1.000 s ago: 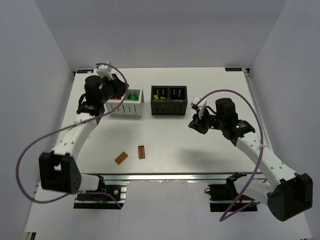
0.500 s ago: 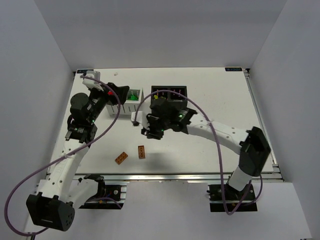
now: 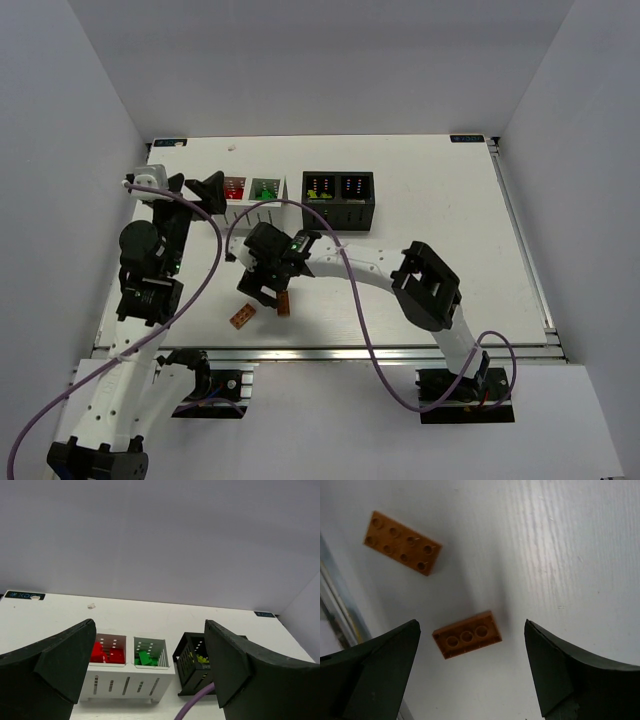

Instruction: Sort the legos into containers by color

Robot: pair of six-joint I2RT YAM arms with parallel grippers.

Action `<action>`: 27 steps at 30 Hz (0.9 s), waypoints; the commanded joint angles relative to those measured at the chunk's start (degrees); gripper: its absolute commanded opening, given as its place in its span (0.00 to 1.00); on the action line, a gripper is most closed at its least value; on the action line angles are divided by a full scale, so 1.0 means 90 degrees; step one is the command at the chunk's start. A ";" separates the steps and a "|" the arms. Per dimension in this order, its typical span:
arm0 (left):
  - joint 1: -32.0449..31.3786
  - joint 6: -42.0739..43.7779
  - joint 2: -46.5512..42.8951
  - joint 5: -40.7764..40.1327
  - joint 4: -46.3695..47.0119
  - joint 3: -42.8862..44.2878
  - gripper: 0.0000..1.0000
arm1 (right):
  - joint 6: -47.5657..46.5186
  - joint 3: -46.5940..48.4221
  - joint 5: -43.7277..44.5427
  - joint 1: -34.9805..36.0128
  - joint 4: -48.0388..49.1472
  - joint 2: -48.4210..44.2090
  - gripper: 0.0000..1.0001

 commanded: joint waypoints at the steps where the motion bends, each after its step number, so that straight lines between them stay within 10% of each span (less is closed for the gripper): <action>1: -0.0008 0.0096 0.0101 -0.0203 -0.0012 -0.0067 0.98 | 0.1369 0.0273 0.1006 -0.0022 0.0494 0.0100 0.90; 8: -0.0008 0.0115 0.0150 -0.0203 -0.0013 -0.0076 0.98 | 0.2659 -0.0106 0.2436 -0.0031 0.0690 0.0238 0.90; 27: -0.0008 0.0154 0.0131 -0.0174 -0.0003 -0.0086 0.98 | 0.3022 -0.1641 0.1294 -0.0031 0.1199 -0.0631 0.85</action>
